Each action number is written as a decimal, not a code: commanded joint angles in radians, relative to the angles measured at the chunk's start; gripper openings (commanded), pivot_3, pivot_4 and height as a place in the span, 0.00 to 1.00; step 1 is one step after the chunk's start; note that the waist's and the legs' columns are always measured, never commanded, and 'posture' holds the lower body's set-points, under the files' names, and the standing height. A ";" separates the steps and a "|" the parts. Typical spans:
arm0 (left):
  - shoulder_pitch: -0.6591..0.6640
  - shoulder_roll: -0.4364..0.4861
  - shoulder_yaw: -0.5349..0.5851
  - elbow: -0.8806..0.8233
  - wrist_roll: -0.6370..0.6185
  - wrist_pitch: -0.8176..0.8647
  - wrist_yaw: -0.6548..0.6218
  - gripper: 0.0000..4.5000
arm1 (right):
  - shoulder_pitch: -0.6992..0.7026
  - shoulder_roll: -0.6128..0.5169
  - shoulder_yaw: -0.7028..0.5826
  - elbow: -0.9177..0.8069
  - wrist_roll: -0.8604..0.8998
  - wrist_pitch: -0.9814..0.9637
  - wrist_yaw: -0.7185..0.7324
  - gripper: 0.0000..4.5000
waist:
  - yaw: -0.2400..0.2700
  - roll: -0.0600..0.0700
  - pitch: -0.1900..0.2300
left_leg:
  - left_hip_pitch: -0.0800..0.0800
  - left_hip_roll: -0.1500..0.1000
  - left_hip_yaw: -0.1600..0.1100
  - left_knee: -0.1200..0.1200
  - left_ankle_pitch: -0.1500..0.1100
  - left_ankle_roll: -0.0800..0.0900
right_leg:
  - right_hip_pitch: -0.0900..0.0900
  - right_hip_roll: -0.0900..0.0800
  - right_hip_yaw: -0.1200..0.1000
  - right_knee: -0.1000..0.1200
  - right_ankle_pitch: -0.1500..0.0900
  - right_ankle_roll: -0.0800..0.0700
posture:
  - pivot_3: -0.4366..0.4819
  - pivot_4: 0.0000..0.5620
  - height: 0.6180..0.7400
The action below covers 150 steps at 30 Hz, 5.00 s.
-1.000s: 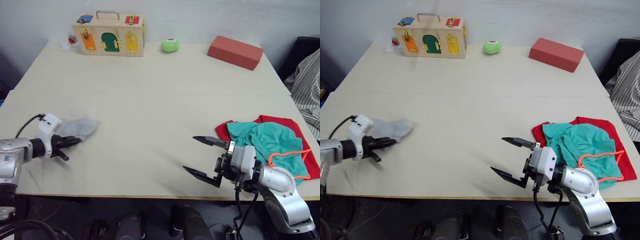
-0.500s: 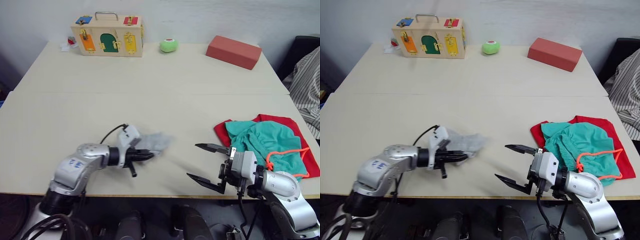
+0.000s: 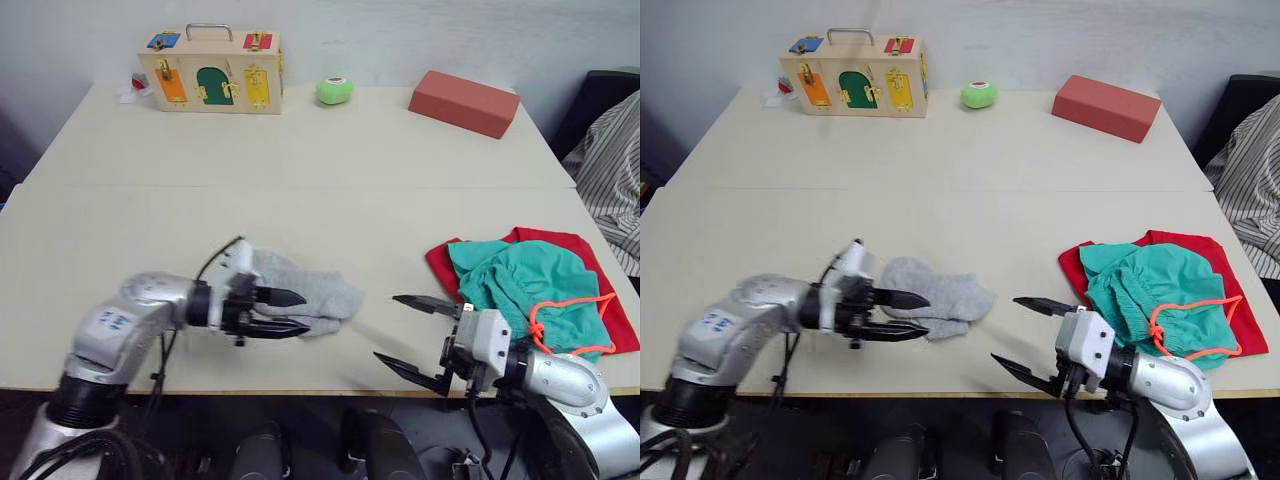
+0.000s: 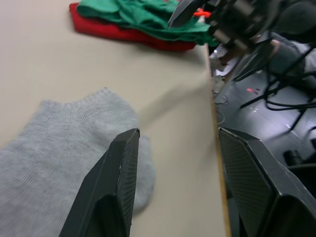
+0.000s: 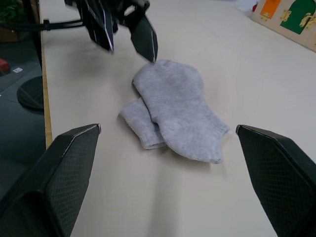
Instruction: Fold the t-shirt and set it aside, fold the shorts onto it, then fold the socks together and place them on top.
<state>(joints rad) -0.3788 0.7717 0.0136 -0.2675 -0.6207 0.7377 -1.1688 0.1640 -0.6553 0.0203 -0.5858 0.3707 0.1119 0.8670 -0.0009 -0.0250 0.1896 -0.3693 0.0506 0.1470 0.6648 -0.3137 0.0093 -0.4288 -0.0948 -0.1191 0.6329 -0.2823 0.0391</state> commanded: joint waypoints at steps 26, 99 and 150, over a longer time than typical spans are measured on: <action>-0.545 -0.174 -0.147 1.222 0.571 -0.771 -0.085 0.47 | -0.293 0.138 0.366 0.284 -0.417 -0.029 -0.082 0.25 | -0.004 -0.002 0.000 | -0.007 -0.002 0.002 0.013 -0.002 0.008 | -0.001 -0.001 -0.010 0.001 0.002 0.006 | 0.48 0.27 1.00; 0.220 -0.243 0.154 -0.225 -0.119 0.684 0.663 0.28 | -0.859 0.174 0.118 0.660 0.149 0.938 -0.043 0.00 | -0.003 0.007 -0.001 | -0.002 -0.005 0.001 0.003 -0.003 0.005 | 0.000 -0.008 0.002 0.002 0.002 0.004 | 0.48 0.27 1.00; -0.297 0.131 -0.198 0.464 -0.027 0.487 0.046 0.01 | -0.265 0.276 0.005 0.073 0.260 0.706 -0.311 0.00 | -0.027 0.006 -0.001 | -0.017 -0.003 0.005 0.002 0.000 0.004 | -0.018 -0.001 0.003 -0.001 0.001 0.004 | 0.48 0.27 1.00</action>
<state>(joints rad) -0.6589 0.9027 -0.2019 0.1910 -0.6579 1.2282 -1.1112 -0.0967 -0.3716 0.0335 -0.5019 0.6101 0.8170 0.5452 -0.0277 -0.0194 0.1889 -0.3868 0.0479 0.1512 0.6668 -0.3135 0.0130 -0.4465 -0.0956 -0.1159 0.6325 -0.2810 0.0428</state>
